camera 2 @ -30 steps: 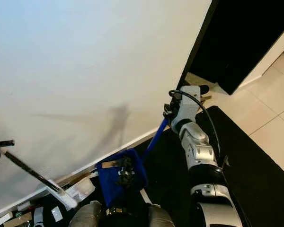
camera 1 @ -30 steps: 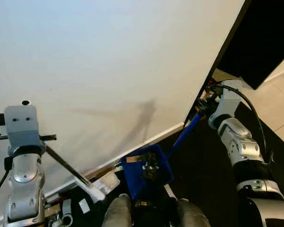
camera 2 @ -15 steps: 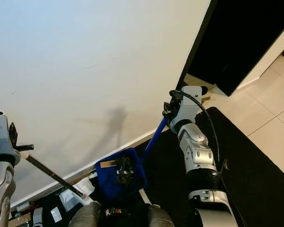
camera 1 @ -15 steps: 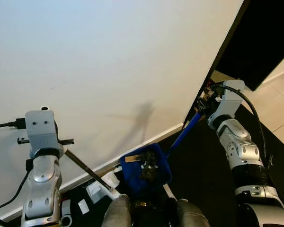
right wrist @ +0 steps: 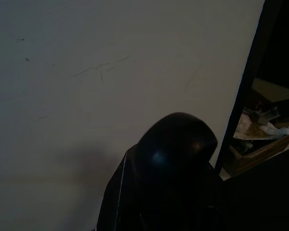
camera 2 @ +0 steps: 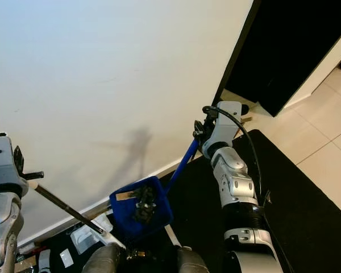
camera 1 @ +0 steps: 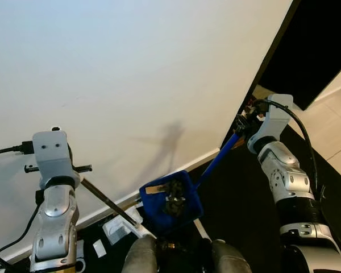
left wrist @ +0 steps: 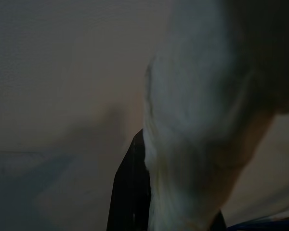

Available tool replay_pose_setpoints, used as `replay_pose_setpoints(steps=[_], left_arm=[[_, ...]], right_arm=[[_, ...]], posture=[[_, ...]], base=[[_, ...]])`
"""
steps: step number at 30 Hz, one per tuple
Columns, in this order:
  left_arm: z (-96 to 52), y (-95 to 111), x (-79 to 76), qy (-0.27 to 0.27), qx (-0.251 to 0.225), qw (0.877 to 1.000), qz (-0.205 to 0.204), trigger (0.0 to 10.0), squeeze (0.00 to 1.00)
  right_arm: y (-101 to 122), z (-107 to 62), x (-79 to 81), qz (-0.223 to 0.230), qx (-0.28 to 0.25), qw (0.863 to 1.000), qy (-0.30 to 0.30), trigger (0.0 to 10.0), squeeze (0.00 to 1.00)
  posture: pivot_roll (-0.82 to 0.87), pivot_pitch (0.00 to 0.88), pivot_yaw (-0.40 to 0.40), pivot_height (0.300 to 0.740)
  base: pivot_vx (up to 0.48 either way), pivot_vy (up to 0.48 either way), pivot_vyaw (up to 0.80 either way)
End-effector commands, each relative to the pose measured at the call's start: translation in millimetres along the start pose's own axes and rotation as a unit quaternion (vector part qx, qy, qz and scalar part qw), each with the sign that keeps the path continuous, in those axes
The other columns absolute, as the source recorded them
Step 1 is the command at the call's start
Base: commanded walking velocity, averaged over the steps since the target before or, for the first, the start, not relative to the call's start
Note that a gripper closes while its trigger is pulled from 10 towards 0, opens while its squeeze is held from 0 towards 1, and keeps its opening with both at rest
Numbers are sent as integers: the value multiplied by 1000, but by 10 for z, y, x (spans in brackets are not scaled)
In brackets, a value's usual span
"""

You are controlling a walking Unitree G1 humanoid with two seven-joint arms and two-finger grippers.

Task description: Sweep floor

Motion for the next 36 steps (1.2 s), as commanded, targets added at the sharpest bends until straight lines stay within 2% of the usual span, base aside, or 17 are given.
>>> replay_pose_setpoints(steps=[1, 4, 18, 36], left_arm=[[-15, -29, -16, 1, 7, 1000, -3, 10000, 0], [-14, -35, -16, 2, 9, 1000, -2, 10000, 0], [-9, -56, -13, 4, 16, 1000, -2, 10000, 0], [11, -70, -16, 4, 21, 1000, -1, 10000, 0]], right_arm=[[117, -2, -17, 15, -23, 1000, -1, 10000, 0], [113, -1, -23, 16, -22, 1000, -1, 10000, 0], [84, -14, -18, 18, -17, 1000, -2, 10000, 0], [67, -18, -14, 19, -15, 1000, -3, 10000, 0]], posture=[[180, 95, -46, 740], [179, 96, -45, 740], [177, 99, -41, 740], [176, 96, -38, 740]], base=[[0, -251, 0], [0, -266, 0], [315, -277, 0], [429, 0, 0]])
Point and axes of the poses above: a point about 5 cm out from each wrist's last joint towards the gripper, its own z axis pointing out of the wrist towards the gripper, its own y axis along the axis of the wrist's last joint, x = y × z, the point moved 2 cm from there along z, pointing out of the wrist towards the gripper, and after that the axes turned 2 degrees about -z, right-handed, at the moved point
